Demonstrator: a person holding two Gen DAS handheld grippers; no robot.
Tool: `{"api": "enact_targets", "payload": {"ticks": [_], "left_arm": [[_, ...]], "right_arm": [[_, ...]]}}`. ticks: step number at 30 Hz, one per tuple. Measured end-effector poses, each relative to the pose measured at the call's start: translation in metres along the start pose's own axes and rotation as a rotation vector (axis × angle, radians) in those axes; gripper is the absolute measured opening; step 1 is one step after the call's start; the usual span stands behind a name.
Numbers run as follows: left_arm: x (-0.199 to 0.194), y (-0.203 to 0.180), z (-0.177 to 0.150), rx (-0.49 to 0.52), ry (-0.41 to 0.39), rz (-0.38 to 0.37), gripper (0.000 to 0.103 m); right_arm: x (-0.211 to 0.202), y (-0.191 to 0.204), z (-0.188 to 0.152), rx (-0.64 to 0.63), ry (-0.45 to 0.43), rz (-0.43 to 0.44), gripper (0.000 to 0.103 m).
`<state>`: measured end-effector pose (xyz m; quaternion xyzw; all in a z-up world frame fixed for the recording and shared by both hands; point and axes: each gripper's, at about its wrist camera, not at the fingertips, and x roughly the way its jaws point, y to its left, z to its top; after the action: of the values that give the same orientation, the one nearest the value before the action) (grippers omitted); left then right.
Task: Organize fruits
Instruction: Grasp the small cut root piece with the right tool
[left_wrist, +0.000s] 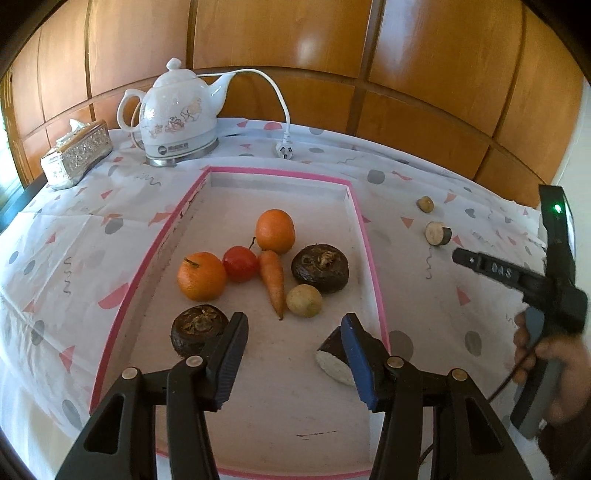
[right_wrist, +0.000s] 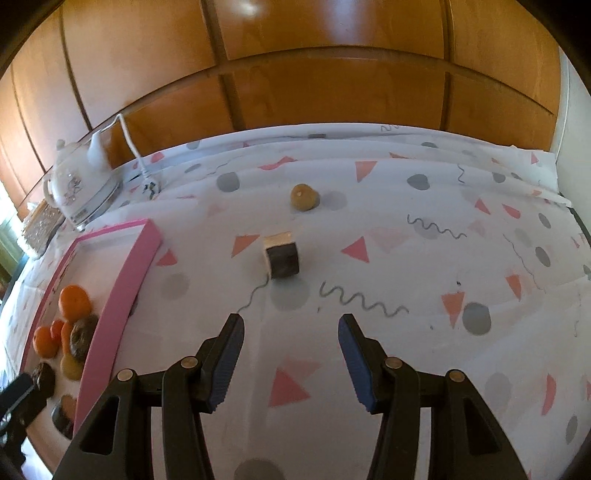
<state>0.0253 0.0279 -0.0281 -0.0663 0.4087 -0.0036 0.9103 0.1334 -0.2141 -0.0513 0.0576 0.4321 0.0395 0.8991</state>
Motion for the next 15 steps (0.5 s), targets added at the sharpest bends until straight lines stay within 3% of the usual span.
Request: {"api": "enact_targets", "payload": {"ticks": [4,10,11,12,15], "left_arm": [[0.002,0.001,0.0,-0.007,0.002,-0.003,0.053],[0.005,-0.004,0.002,0.012,0.006,-0.01,0.053],[0.006,-0.005,0.003,0.014,0.008,-0.011,0.053],[0.007,-0.006,0.004,0.014,0.01,-0.014,0.053],[0.009,-0.011,0.006,0.02,0.014,-0.021,0.053]], "right_arm": [[0.011,-0.001,0.015,0.018,-0.002,0.029,0.054],[0.047,0.01,0.036,-0.019,0.042,-0.006,0.054],[0.052,0.012,0.037,-0.026,0.051,-0.007,0.045],[0.056,0.013,0.037,-0.037,0.058,-0.013,0.026],[0.057,0.009,0.035,-0.037,0.052,-0.051,0.025]]}}
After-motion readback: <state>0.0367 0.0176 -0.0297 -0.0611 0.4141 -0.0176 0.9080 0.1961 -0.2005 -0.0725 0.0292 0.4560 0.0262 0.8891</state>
